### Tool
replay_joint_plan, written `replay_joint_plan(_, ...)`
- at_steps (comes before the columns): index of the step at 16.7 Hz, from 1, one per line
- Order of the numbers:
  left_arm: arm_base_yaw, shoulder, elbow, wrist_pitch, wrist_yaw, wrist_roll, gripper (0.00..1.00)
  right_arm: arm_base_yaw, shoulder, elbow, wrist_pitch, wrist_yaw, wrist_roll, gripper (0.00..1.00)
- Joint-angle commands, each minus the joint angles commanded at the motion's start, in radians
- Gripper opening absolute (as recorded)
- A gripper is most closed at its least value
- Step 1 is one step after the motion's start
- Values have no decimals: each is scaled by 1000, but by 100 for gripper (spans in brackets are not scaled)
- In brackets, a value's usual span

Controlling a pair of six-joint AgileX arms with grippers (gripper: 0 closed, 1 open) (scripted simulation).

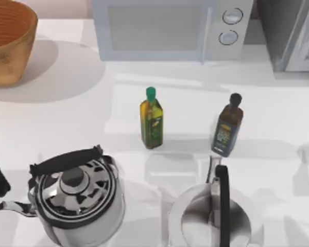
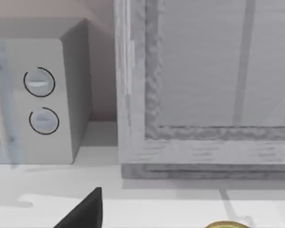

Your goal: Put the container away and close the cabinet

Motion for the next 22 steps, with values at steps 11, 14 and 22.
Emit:
replay_joint_plan(11, 0, 0, 0, 0, 0, 0, 100, -30, 463, 26, 450, -61, -27, 100)
replay_joint_plan(14, 0, 0, 0, 0, 0, 0, 100, -50, 793, 21, 714, -92, -30, 100)
replay_joint_plan(22, 0, 0, 0, 0, 0, 0, 100, -135, 1637, 7, 1347, -138, -27, 100)
